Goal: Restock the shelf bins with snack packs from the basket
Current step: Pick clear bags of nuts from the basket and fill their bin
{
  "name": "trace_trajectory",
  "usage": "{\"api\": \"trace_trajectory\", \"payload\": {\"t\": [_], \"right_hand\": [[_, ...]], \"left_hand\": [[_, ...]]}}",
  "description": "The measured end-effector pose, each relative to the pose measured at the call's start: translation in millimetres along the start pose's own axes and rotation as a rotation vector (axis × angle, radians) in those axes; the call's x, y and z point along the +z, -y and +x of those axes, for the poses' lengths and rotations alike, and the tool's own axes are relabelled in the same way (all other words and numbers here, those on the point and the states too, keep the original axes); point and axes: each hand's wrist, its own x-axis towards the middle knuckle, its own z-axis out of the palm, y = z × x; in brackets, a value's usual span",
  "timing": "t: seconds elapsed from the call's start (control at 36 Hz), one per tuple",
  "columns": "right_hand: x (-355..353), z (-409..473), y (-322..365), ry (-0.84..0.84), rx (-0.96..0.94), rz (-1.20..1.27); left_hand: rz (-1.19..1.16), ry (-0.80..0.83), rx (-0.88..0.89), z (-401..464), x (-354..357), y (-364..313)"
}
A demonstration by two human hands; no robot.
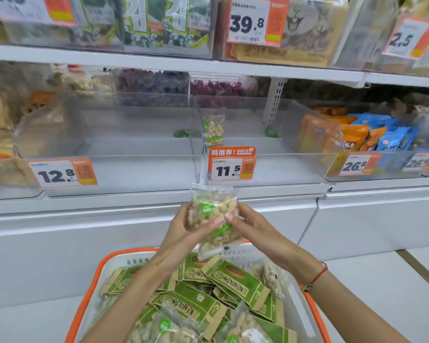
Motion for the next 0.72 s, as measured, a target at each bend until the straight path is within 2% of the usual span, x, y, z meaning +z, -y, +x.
{"api": "trace_trajectory", "payload": {"t": [0.11, 0.22, 0.36, 0.53, 0.64, 0.72], "right_hand": [[3, 2, 23, 0.061, -0.039, -0.017], [-15, 10, 55, 0.114, -0.059, 0.076], [-49, 14, 96, 0.162, -0.188, 0.109], [-79, 33, 125, 0.152, -0.156, 0.219], [-104, 53, 127, 0.106, -0.068, 0.218], [-126, 78, 124, 0.042, 0.003, 0.192]], "left_hand": [[-0.048, -0.051, 0.101, 2, 6, -21], [-0.064, -0.096, 0.169, 10, 7, -40], [0.193, -0.186, 0.335, 41, 7, -77], [0.448, -0.163, 0.385, 80, 10, -121], [0.453, -0.332, 0.429, 111, -1, -125], [0.584, -0.448, 0.415, 140, -16, -119]]}}
